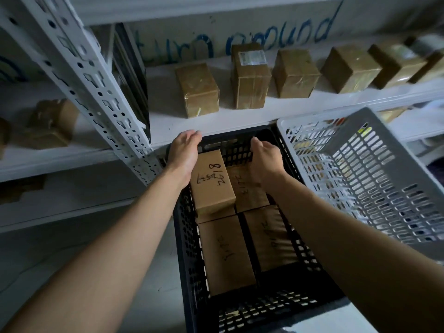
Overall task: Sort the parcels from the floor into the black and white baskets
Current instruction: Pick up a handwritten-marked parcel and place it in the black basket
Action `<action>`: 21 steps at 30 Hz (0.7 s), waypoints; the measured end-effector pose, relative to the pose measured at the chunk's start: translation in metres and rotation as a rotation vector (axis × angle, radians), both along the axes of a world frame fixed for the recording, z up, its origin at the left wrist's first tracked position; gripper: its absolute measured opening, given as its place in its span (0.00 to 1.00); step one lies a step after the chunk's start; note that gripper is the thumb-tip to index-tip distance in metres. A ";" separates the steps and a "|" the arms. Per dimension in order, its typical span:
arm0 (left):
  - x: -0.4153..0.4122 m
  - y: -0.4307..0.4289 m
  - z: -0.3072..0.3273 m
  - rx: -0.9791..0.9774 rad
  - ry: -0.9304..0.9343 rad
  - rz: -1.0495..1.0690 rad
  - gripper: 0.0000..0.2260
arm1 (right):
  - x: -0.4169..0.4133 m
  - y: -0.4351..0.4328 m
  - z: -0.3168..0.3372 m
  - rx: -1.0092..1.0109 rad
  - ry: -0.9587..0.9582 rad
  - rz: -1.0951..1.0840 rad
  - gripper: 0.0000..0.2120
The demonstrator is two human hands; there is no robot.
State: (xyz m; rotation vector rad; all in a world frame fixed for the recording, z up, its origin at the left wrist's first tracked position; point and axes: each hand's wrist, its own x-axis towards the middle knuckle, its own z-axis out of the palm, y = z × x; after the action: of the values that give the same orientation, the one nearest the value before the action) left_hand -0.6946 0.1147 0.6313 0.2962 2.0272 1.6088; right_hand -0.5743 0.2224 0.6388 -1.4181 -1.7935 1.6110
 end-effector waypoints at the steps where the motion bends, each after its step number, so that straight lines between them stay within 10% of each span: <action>1: 0.005 0.000 0.009 0.020 0.027 -0.016 0.18 | 0.003 -0.003 0.009 0.015 0.035 -0.005 0.16; 21: 0.215 -0.030 0.135 0.339 0.187 -0.219 0.15 | 0.197 -0.063 0.118 0.093 0.526 -0.062 0.18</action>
State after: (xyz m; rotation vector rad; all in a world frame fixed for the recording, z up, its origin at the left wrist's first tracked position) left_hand -0.4793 0.0846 0.7663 0.7908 1.7687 1.8326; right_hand -0.3769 0.1592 0.7564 -0.8864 -1.4759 1.6494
